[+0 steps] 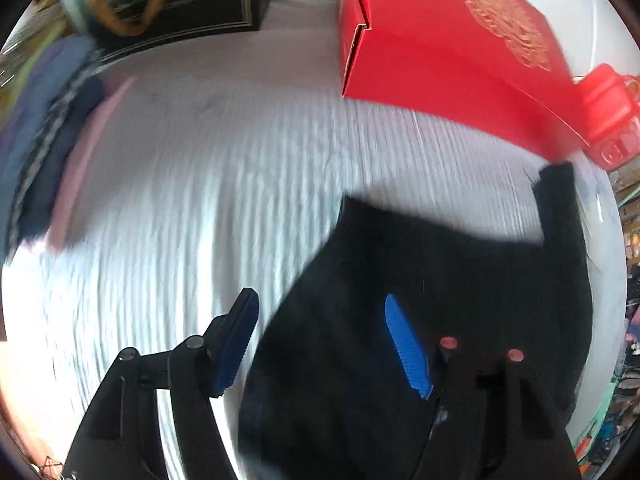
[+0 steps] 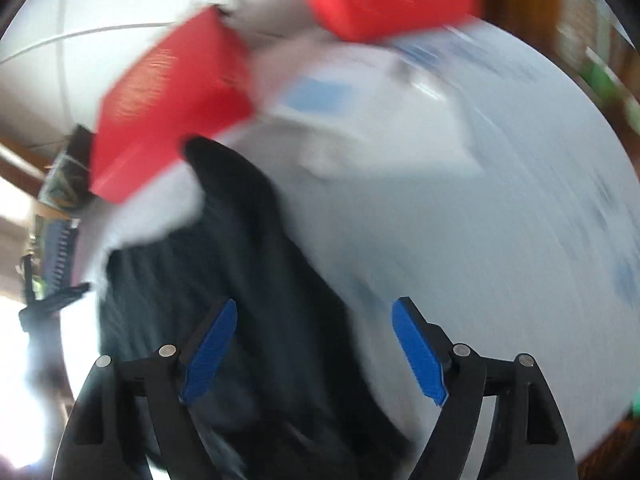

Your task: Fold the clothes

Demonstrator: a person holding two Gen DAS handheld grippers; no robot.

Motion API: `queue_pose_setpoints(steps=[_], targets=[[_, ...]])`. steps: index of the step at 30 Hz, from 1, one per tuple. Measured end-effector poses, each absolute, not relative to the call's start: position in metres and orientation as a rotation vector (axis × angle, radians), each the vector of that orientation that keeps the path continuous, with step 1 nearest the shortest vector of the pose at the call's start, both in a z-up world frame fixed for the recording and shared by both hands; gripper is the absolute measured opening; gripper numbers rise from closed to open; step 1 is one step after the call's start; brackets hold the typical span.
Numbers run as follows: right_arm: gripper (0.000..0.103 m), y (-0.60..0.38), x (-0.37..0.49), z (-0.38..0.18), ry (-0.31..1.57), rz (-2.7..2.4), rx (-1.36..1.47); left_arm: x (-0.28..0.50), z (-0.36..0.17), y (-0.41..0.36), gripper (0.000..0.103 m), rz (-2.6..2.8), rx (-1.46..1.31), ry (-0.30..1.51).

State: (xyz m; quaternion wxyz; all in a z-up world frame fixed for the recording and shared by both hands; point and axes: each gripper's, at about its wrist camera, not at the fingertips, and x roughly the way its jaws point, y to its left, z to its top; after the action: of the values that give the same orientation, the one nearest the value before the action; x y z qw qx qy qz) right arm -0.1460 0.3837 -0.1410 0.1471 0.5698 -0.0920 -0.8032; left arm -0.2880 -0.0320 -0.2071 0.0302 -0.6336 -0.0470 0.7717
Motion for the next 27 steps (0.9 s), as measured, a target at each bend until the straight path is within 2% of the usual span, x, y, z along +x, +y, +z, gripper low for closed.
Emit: queue_pose_setpoints(steps=[3,7,11,14,15,16,18,21,23,24,25,27], targets=[[0.080,0.323,-0.203,-0.134,-0.160,-2.265,1.606,-0.262,-0.223,-0.053,0.065,2.340,-2.006,-0.098],[0.080,0.243,-0.284,-0.158,-0.077,-2.201,1.681,-0.276,-0.223,-0.062,0.065,2.321,-2.052,-0.081],[0.081,0.204,-0.322,-0.180,0.005,-2.226,1.747,-0.274,-0.216,-0.072,0.065,2.327,-2.048,-0.078],[0.081,0.179,-0.340,-0.201,0.100,-2.216,1.786,-0.264,-0.204,-0.076,0.054,2.351,-2.032,-0.023],[0.058,0.172,-0.341,-0.209,0.164,-2.220,1.795,-0.261,-0.199,-0.077,0.041,2.358,-2.026,-0.006],[0.007,0.170,-0.340,-0.210,0.194,-2.239,1.789,-0.258,-0.195,-0.079,0.028,2.352,-2.027,-0.016],[0.009,0.180,-0.329,-0.200,0.148,-2.297,1.732,-0.248,-0.184,-0.086,0.019,2.357,-2.021,-0.028],[0.009,0.214,-0.286,-0.160,-0.002,-2.365,1.539,-0.222,-0.156,-0.104,0.019,2.440,-1.955,-0.019],[0.012,0.241,-0.244,-0.136,-0.092,-2.378,1.430,-0.205,-0.138,-0.116,0.019,2.495,-1.909,-0.015],[0.021,0.252,-0.221,-0.130,-0.096,-2.391,1.405,-0.195,-0.131,-0.123,0.019,2.521,-1.886,-0.031],[0.035,0.264,-0.198,-0.128,-0.092,-2.389,1.403,-0.182,-0.125,-0.131,0.019,2.546,-1.874,-0.037],[0.046,0.284,-0.161,-0.141,-0.066,-2.343,1.499,-0.167,-0.131,-0.135,0.019,2.547,-1.885,-0.062]])
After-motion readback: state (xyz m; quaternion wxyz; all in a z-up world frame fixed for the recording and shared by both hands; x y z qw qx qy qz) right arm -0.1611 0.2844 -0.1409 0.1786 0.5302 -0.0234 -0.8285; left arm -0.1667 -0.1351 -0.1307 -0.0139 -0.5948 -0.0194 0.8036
